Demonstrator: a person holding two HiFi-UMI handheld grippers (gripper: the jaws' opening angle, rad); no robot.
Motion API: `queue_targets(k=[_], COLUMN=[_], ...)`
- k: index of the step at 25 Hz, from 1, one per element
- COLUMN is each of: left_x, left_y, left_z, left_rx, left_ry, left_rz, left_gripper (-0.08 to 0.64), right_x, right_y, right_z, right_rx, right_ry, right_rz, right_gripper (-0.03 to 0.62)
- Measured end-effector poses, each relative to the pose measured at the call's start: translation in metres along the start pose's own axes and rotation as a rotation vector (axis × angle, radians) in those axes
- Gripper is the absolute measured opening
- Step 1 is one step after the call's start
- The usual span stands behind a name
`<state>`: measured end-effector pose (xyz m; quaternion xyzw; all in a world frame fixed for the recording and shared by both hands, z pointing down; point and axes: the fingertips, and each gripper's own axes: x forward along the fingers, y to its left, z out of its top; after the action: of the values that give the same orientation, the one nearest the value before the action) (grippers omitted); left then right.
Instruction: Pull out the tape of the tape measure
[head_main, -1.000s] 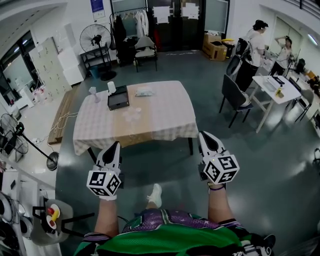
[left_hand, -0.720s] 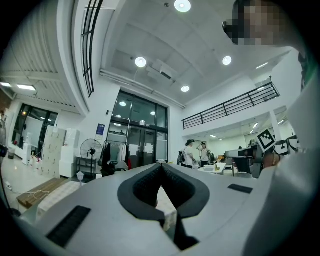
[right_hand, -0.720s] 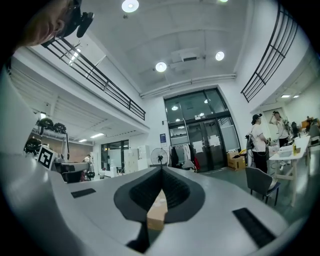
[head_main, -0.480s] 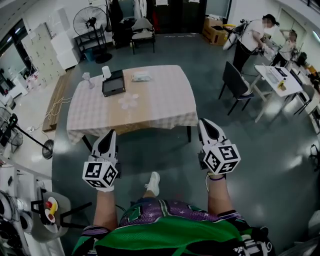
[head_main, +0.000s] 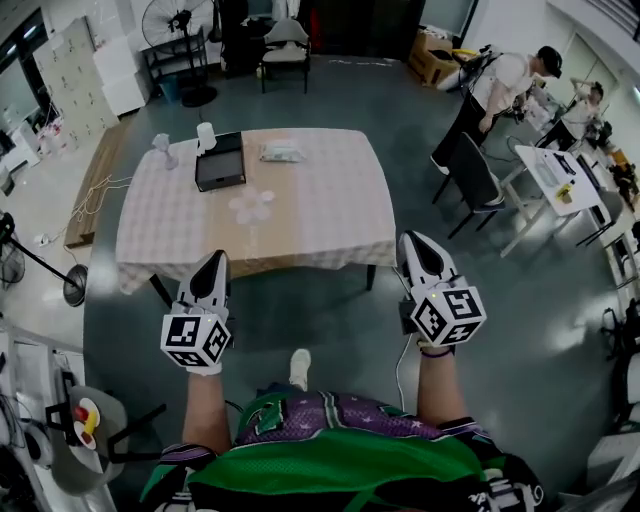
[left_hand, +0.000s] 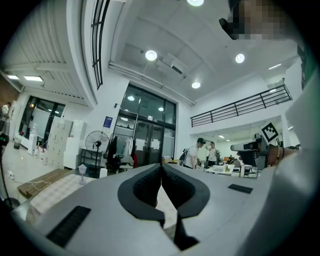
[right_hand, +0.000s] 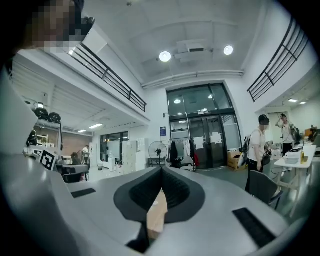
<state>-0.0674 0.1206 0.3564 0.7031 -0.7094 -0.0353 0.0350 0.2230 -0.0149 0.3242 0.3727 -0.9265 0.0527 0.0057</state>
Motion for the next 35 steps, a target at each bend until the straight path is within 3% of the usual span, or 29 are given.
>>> queue_targets(k=[12,22,29,33,34,35], left_x=[0.124,0.205,0.237,0.254,0.259,0.263], left_y=[0.075,0.052,0.033,0.030,0.029,0.029], left_z=[0.016,0.027,0.053,0.056,0.059,0.064], left_rx=[-0.013,-0.023,0.054,0.072,0.072,0.067], left_ry=[-0.018,-0.010,0.001,-0.017,-0.039,-0.067], left_rz=[-0.034,-0.008,0.030,-0.039,-0.080,-0.122], left_gripper=[0.023,0.023,0.025,0.038,0.088,0.211], right_x=[0.150,0.205,0.237,0.259,0.265,0.272], right_y=[-0.009,-0.081,-0.111,-0.112,-0.107,-0.101], right_z=[0.028,0.029,0.046,0.044,0.045,0.046], right_rx=[-0.029,0.024,0.054,0.046,0.045,0.051], right_ry=[0.008,0.018,-0.023,-0.041,-0.047,-0.051], right_rz=[0.032,0.095,0.159,0.172,0.195,0.226], right_gripper=[0.008,0.008,0.008,0.009,0.072,0.181])
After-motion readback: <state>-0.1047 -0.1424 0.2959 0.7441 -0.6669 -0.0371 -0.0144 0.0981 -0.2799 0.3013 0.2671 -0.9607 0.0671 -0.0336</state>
